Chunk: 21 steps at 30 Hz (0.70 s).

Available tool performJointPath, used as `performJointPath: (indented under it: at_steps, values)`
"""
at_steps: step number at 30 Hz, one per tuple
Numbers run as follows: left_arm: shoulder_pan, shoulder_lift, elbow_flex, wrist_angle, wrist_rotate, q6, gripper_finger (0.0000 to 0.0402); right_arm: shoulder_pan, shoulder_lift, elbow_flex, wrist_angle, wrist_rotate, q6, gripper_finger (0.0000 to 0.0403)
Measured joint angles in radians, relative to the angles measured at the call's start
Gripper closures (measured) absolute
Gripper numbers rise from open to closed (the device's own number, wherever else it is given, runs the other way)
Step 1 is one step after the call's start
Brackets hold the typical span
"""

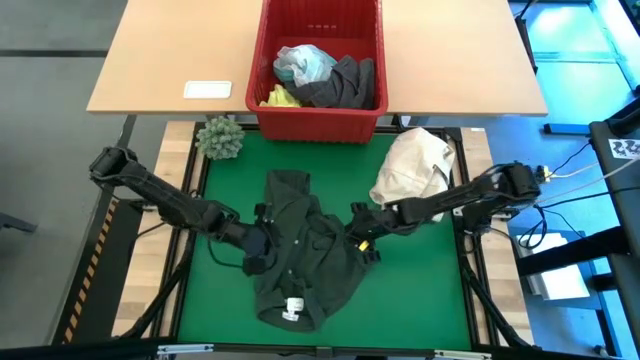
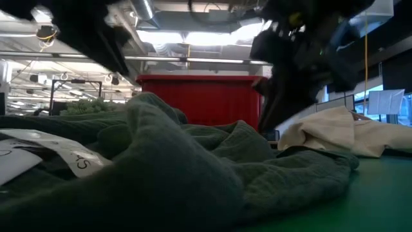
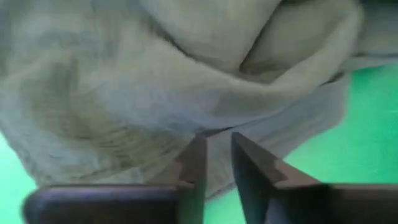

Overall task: Fold Laundry from Bin
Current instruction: Fold the dark green polo

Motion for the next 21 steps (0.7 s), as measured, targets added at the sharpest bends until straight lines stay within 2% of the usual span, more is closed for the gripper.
performJointPath:
  at_steps: [4, 9, 13, 21]
  values:
    - [0.08, 0.001, -0.088, 0.087, 0.034, 0.002, 0.0344, -0.026, 0.063, 0.0, 0.026, -0.045, -0.011, 0.0396]
    - [0.136, 0.001, -0.141, 0.077, 0.115, -0.053, 0.0378, -0.038, 0.084, 0.005, -0.049, 0.003, 0.037, 0.0389]
    - [0.138, 0.001, -0.147, 0.026, 0.159, -0.094, 0.0397, -0.036, 0.071, 0.007, -0.148, 0.037, 0.112, 0.04]
    - [0.111, 0.001, -0.147, -0.001, 0.168, -0.134, 0.04, 0.032, 0.009, 0.005, -0.426, 0.02, 0.304, 0.04]
